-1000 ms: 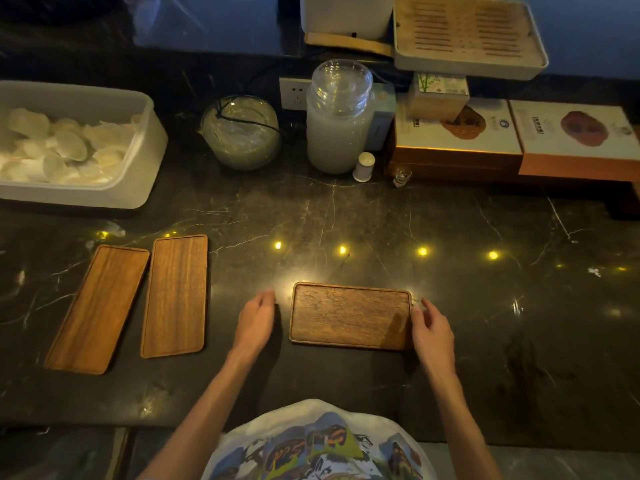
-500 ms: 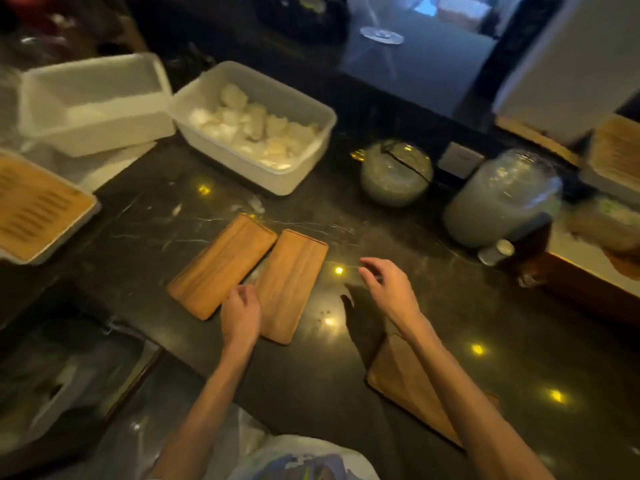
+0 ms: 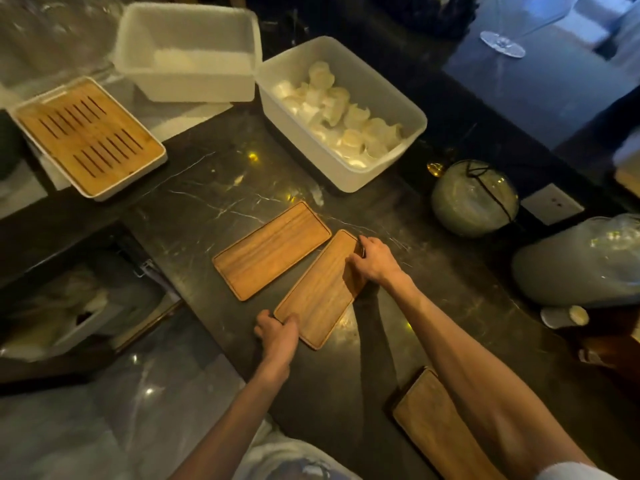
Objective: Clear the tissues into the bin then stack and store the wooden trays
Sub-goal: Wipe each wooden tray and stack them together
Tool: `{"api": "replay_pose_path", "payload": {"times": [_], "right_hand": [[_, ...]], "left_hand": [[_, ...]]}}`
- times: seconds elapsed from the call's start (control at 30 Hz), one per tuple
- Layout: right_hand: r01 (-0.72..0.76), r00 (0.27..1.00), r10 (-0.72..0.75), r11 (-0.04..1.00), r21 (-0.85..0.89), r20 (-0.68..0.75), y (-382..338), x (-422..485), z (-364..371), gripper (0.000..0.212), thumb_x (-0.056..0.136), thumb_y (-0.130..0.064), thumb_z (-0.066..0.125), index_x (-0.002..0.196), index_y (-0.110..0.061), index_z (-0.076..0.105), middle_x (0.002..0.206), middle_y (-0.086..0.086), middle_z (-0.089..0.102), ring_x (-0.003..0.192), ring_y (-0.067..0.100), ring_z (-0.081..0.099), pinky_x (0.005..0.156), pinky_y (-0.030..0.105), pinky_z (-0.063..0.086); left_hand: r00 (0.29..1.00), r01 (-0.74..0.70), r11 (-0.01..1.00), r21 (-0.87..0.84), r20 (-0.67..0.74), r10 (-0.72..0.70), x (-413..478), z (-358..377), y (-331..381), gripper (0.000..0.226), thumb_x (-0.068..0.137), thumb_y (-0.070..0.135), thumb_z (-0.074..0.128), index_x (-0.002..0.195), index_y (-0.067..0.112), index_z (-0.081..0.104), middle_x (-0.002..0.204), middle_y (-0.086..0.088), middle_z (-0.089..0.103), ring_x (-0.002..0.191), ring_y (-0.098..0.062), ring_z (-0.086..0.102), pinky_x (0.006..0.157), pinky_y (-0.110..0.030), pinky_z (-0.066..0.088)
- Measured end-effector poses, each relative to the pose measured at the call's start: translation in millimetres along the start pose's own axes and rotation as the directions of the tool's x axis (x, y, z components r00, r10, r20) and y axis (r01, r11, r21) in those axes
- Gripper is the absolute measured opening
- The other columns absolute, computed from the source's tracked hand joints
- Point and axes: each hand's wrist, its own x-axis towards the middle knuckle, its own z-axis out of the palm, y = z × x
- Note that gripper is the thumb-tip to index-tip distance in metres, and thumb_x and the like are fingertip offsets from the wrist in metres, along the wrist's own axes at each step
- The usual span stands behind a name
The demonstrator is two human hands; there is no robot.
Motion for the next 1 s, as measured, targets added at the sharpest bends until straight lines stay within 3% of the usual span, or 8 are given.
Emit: {"api": "replay_pose_path", "payload": {"times": [0.13, 0.27, 0.33, 0.43, 0.53, 0.7, 0.8, 1.0], "right_hand": [[-0.012, 0.997, 0.02, 0.995, 0.099, -0.078, 6, -12, -1, 0.042, 0.095, -0.031, 0.053, 0.135, -0.016, 0.054, 0.132, 0.01, 0.058, 0.118, 0.027, 0.055, 0.099, 0.04, 0.046], [-0.041, 0.99, 0.082, 0.948, 0.315, -0.117, 20, -36, -22, 0.032, 0.095, -0.021, 0.058, 0.126, -0.022, 0.062, 0.125, 0.001, 0.063, 0.114, 0.018, 0.058, 0.094, 0.037, 0.051], [-0.036, 0.983, 0.104, 0.915, 0.402, -0.15, 35, -58, -34, 0.027, 0.094, -0.019, 0.059, 0.119, -0.024, 0.066, 0.118, -0.002, 0.066, 0.108, 0.013, 0.059, 0.092, 0.034, 0.051], [-0.036, 0.969, 0.153, 0.863, 0.504, -0.193, 72, -108, -42, 0.025, 0.092, -0.018, 0.061, 0.115, -0.025, 0.069, 0.112, -0.004, 0.067, 0.104, 0.011, 0.06, 0.091, 0.033, 0.05], [-0.086, 0.943, 0.272, 0.755, 0.65, -0.191, 118, -166, -31, 0.026, 0.091, -0.014, 0.061, 0.116, -0.021, 0.068, 0.112, 0.0, 0.068, 0.104, 0.013, 0.062, 0.091, 0.034, 0.051], [-0.131, 0.835, 0.504, 0.571, 0.811, -0.22, 181, -259, 10, 0.032, 0.087, -0.003, 0.067, 0.119, -0.003, 0.066, 0.104, 0.017, 0.07, 0.087, 0.017, 0.063, 0.078, 0.026, 0.05], [-0.142, 0.772, 0.603, 0.472, 0.87, -0.202, 204, -306, 34, 0.033, 0.087, -0.005, 0.067, 0.12, -0.005, 0.064, 0.097, 0.018, 0.071, 0.085, 0.019, 0.065, 0.073, 0.025, 0.053], [-0.129, 0.644, 0.752, 0.288, 0.949, -0.141, 228, -362, 81, 0.03, 0.089, -0.006, 0.065, 0.119, -0.01, 0.062, 0.095, 0.007, 0.069, 0.084, 0.012, 0.065, 0.064, 0.018, 0.05]], "left_hand": [[0.999, 0.045, 0.999, -0.024, -0.023, -0.046, -1, 1, 2, 0.058, 0.09, 0.017, 0.062, 0.139, 0.012, 0.03, 0.143, -0.012, 0.024, 0.121, -0.034, 0.043, 0.099, -0.052, 0.049], [1.0, 0.013, 0.999, 0.042, 0.014, -0.013, -10, -4, -3, 0.043, 0.088, 0.007, 0.06, 0.122, 0.017, 0.037, 0.136, -0.01, 0.028, 0.105, -0.026, 0.045, 0.085, -0.045, 0.054], [0.999, -0.045, 0.995, 0.089, 0.018, 0.044, -16, -5, -3, 0.044, 0.085, -0.002, 0.054, 0.117, 0.021, 0.036, 0.132, -0.009, 0.029, 0.1, -0.024, 0.044, 0.09, -0.048, 0.052], [0.989, -0.137, 0.988, 0.065, 0.071, 0.132, -30, -2, 4, 0.061, 0.084, -0.01, 0.053, 0.133, 0.023, 0.034, 0.132, -0.009, 0.036, 0.112, -0.028, 0.048, 0.099, -0.05, 0.048], [0.967, -0.206, 0.978, 0.008, 0.157, 0.203, -49, 7, 11, 0.062, 0.088, -0.007, 0.054, 0.14, 0.021, 0.032, 0.125, -0.007, 0.051, 0.115, -0.026, 0.052, 0.093, -0.045, 0.049], [0.904, -0.307, 0.948, 0.081, 0.337, 0.264, -78, 45, 8, 0.031, 0.088, -0.004, 0.056, 0.113, 0.015, 0.055, 0.109, -0.005, 0.062, 0.105, -0.021, 0.057, 0.086, -0.036, 0.051], [0.849, -0.38, 0.913, 0.149, 0.447, 0.28, -89, 71, -2, 0.034, 0.087, -0.006, 0.056, 0.111, 0.016, 0.057, 0.105, -0.001, 0.062, 0.099, -0.015, 0.057, 0.072, -0.026, 0.049], [0.762, -0.481, 0.831, 0.278, 0.602, 0.24, -102, 108, -23, 0.032, 0.087, -0.006, 0.056, 0.102, 0.022, 0.058, 0.105, -0.002, 0.063, 0.097, -0.015, 0.06, 0.074, -0.029, 0.053]]}}
